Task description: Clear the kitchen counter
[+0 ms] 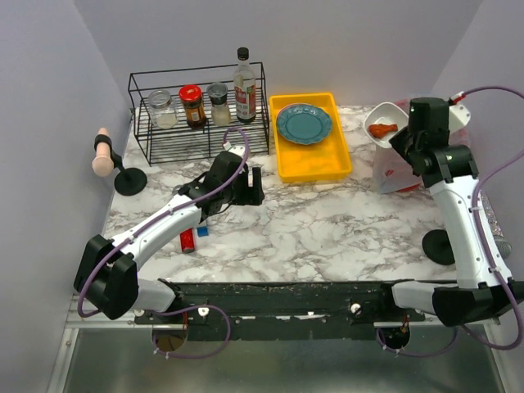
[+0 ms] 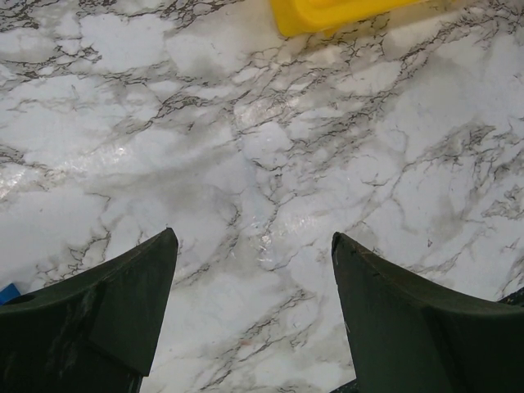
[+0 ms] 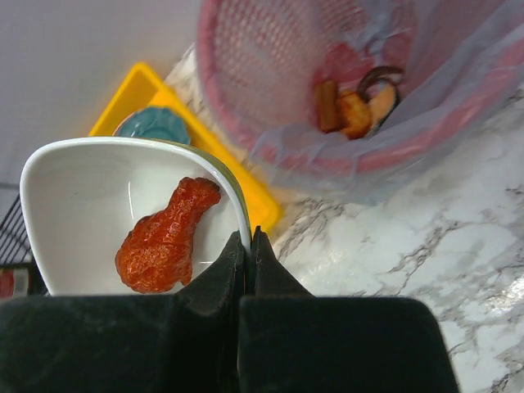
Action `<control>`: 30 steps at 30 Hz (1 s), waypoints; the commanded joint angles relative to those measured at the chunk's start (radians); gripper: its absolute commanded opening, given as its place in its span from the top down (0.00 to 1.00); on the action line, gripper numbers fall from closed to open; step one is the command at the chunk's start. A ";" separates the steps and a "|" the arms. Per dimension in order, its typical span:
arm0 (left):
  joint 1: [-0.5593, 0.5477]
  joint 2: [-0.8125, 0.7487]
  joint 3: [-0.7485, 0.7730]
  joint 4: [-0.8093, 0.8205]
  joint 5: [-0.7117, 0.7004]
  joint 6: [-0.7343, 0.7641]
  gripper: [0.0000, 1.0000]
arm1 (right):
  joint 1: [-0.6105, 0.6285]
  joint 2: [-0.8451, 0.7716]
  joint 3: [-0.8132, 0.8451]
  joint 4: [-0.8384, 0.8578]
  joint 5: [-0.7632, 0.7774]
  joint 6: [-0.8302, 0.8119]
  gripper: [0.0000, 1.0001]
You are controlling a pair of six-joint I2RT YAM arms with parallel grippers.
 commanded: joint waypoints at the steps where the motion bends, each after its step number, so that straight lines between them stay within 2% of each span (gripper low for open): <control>1: 0.005 -0.005 0.001 0.010 0.005 0.012 0.13 | -0.119 0.045 0.050 -0.040 0.066 0.053 0.99; 9: 0.007 -0.017 0.023 -0.010 0.039 0.033 0.13 | -0.156 0.174 0.102 -0.083 0.454 0.132 0.99; 20: 0.021 -0.036 0.004 -0.017 0.047 0.056 0.12 | -0.156 0.486 0.386 -0.463 0.940 0.353 0.99; 26: 0.028 -0.026 0.007 -0.017 0.071 0.056 0.13 | -0.156 0.575 0.411 -0.523 1.109 0.334 0.99; 30: 0.027 -0.030 0.007 -0.021 0.076 0.062 0.13 | -0.154 0.605 0.371 -0.349 1.188 0.102 0.99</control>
